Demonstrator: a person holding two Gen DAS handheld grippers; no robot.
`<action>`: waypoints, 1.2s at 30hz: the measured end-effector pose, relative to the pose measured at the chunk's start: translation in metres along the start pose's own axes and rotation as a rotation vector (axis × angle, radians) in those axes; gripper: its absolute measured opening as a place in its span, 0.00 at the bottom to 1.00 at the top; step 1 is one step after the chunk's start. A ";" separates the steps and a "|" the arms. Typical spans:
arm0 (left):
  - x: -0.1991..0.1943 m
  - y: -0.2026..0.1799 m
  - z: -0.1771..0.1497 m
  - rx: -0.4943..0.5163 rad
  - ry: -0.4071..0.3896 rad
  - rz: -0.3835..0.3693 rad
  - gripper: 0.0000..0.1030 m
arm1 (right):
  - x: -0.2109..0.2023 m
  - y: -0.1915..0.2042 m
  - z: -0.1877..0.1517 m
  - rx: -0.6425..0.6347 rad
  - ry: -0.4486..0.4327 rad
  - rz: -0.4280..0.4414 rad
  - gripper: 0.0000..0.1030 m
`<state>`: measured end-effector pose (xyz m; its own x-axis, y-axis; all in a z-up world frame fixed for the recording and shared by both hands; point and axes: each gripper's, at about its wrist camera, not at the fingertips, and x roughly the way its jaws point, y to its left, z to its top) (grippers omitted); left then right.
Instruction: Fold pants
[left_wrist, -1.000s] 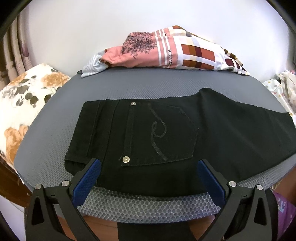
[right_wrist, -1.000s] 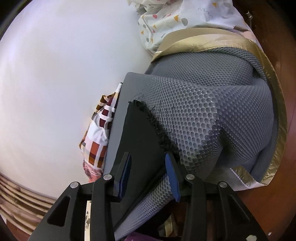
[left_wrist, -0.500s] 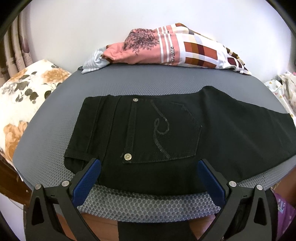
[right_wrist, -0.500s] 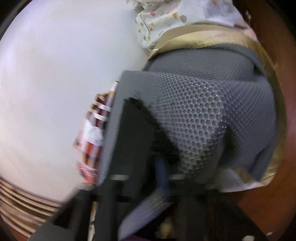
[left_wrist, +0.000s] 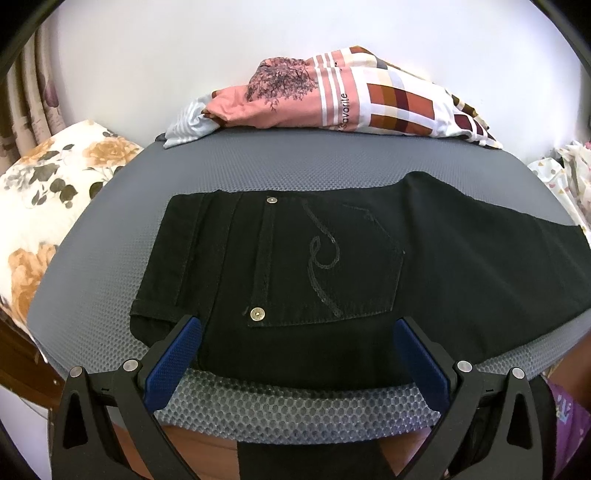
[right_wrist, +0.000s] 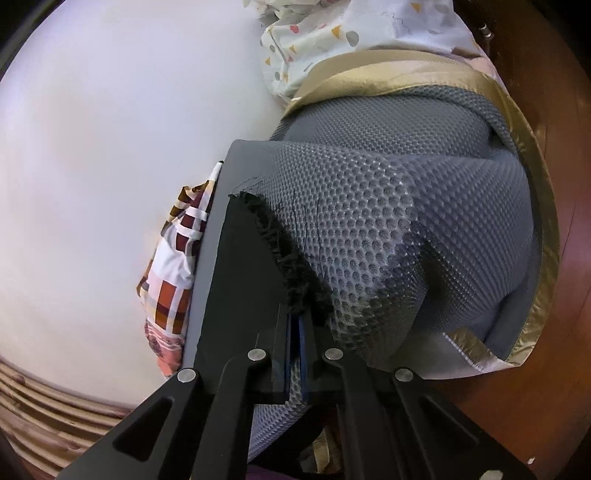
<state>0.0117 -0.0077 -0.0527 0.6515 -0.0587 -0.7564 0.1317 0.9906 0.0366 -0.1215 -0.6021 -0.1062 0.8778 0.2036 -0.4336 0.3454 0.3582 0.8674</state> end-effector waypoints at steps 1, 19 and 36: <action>0.001 0.000 0.000 -0.002 0.005 0.000 1.00 | -0.004 0.001 0.001 0.003 -0.019 0.006 0.08; 0.003 -0.004 -0.002 0.005 0.021 -0.020 1.00 | 0.014 0.002 0.006 0.070 0.010 0.109 0.30; -0.007 -0.009 0.003 0.010 -0.004 -0.040 1.00 | 0.048 0.039 0.014 -0.052 0.047 -0.045 0.13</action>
<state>0.0080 -0.0161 -0.0460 0.6486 -0.0987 -0.7547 0.1650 0.9862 0.0128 -0.0615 -0.5908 -0.0899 0.8449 0.2285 -0.4836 0.3651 0.4143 0.8337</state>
